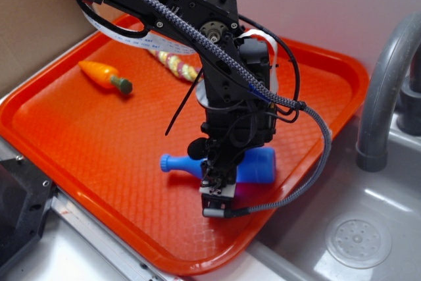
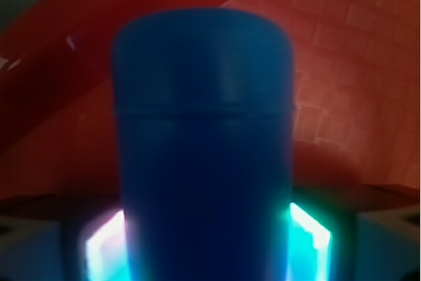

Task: Grab the blue bottle.

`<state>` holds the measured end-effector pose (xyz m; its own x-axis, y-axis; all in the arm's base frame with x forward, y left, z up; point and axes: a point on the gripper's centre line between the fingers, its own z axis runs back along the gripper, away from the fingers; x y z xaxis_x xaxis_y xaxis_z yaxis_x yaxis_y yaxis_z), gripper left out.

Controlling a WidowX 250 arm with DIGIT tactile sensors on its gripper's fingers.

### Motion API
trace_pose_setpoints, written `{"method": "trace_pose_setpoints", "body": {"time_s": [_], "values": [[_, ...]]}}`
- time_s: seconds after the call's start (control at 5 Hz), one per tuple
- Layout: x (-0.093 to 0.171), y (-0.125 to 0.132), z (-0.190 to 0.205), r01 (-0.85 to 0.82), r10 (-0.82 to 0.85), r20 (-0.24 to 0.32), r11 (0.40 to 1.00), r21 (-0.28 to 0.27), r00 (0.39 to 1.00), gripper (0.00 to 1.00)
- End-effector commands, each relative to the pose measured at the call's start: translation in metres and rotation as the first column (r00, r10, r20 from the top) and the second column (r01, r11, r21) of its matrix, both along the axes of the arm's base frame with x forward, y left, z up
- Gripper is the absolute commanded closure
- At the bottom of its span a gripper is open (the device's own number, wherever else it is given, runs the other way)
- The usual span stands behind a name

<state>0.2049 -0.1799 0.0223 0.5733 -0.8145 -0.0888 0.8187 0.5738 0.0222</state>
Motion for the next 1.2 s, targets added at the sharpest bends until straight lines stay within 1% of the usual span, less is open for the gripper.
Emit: {"method": "trace_pose_setpoints", "body": {"time_s": [0.0,0.2,0.4,0.6,0.8,1.0], "values": [[0.005,0.037,0.078,-0.298,0.299,0.051,0.954,-0.038,0.953,1.00],[0.014,0.075,0.108,-0.524,0.527,0.048,0.850,-0.060,0.849,1.00],[0.003,0.106,0.145,-0.700,0.707,0.077,0.707,-0.099,0.703,1.00],[-0.006,0.123,0.172,-0.765,0.779,0.149,0.627,-0.150,0.609,1.00],[-0.009,0.133,0.186,-0.778,0.800,0.165,0.599,-0.188,0.576,1.00],[-0.004,0.132,0.179,-0.791,0.819,0.156,0.574,-0.211,0.553,1.00]]}}
